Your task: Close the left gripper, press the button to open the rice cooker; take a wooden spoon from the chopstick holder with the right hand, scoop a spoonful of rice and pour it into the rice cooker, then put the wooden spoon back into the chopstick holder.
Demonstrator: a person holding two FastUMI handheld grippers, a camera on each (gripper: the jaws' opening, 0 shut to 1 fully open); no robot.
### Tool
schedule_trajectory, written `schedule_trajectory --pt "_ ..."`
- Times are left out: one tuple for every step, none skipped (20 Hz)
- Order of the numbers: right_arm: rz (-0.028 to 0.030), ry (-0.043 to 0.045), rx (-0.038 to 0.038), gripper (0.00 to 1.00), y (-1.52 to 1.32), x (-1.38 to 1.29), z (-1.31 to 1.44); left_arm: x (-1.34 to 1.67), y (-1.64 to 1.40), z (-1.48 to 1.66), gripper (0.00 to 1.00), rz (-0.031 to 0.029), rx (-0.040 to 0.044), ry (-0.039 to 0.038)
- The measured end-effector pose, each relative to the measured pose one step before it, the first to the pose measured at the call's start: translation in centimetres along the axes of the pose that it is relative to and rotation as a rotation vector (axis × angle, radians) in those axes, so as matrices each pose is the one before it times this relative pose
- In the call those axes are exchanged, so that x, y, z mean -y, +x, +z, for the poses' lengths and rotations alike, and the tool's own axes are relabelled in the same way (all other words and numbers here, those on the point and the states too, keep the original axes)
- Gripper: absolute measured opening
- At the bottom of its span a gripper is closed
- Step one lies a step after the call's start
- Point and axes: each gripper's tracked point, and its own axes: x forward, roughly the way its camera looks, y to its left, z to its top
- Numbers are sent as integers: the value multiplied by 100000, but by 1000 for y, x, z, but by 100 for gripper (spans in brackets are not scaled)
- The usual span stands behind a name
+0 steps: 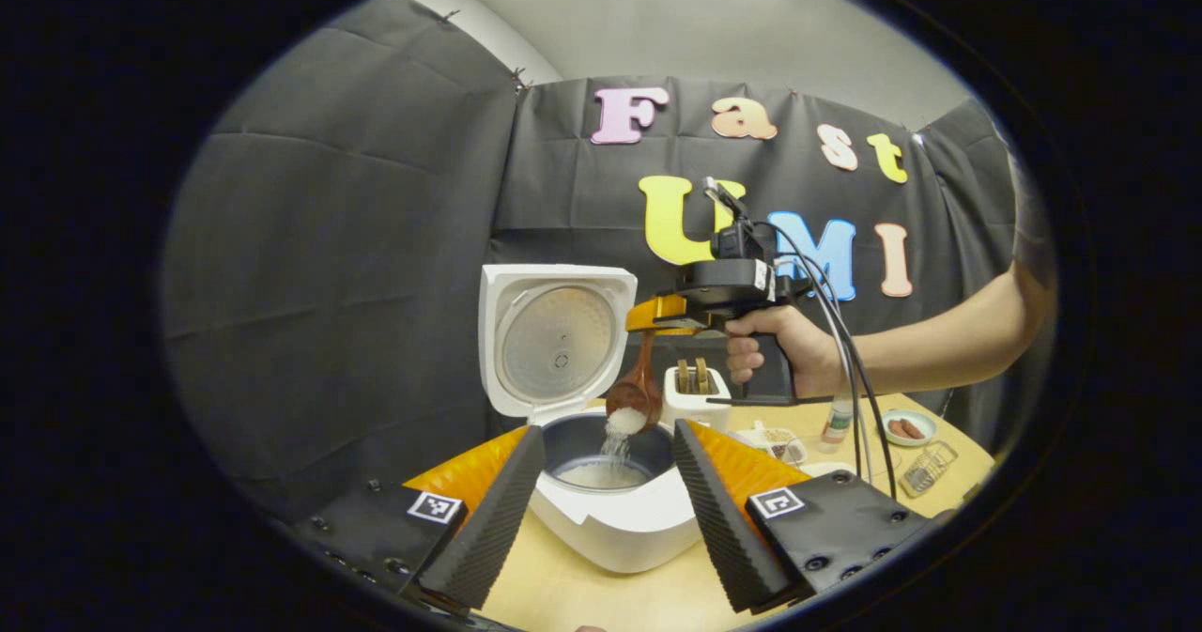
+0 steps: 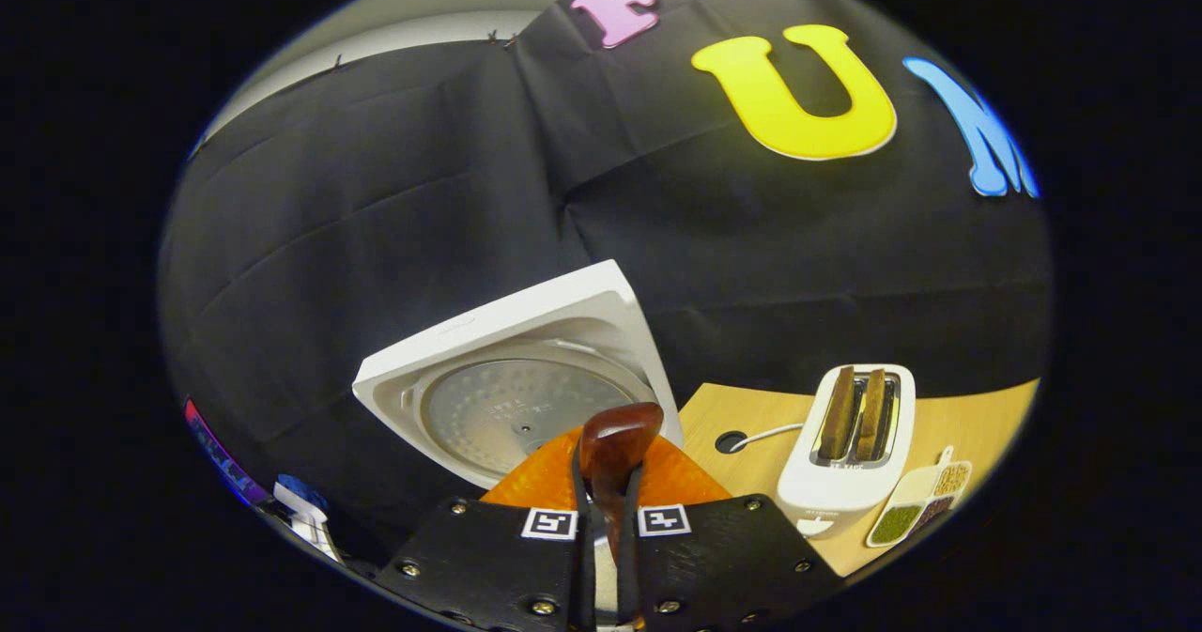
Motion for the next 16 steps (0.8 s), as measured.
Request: schedule_trajectory --pt "792 -2881 -292 10 237 -509 -49 83 -125 3 95 43 -28 -33" --pt "766 -2612 -129 10 138 -469 130 107 -96 20 95 -102 -163 -227" --pt "626 -2997 -102 10 71 -451 105 -33 -125 -177 95 101 -182 -59" --pt "767 -3751 8 10 20 -471 -36 -40 -58 68 95 267 38 221" --pt "967 -4085 -181 9 57 -653 9 -60 -46 -74 95 382 -170 19" --pt "1258 -4232 -734 9 49 -613 -19 -115 -30 -149 95 754 -210 59" --pt "1442 -4798 -813 9 173 -585 -52 -113 -70 -87 95 811 -168 1285" --pt "1190 -4714 -725 10 -92 -263 7 320 -175 291 96 -420 617 1305" --pt "904 -4299 -659 9 5 -567 -25 446 -123 -58 95 -669 111 960" --pt "1386 -3975 -616 9 166 -671 -58 418 -48 -54 95 -603 -133 779" --pt "1576 -3561 -344 9 199 -448 -109 232 -46 -168 95 -302 -351 1122" --pt "1215 -2337 -10 9 83 -345 115 91 -47 -157 95 -187 -148 1347" --pt "1032 -1405 -226 9 -68 -350 75 116 -129 -151 95 -302 -142 1025" --pt "487 -325 267 9 -130 -85 186 240 -73 -103 95 -419 -200 361" --pt "-49 1011 404 9 -103 59 195 98 -17 1 95 -346 -134 137" --pt "-687 2944 1015 9 -366 370 330 107 -30 42 95 -263 112 -210"
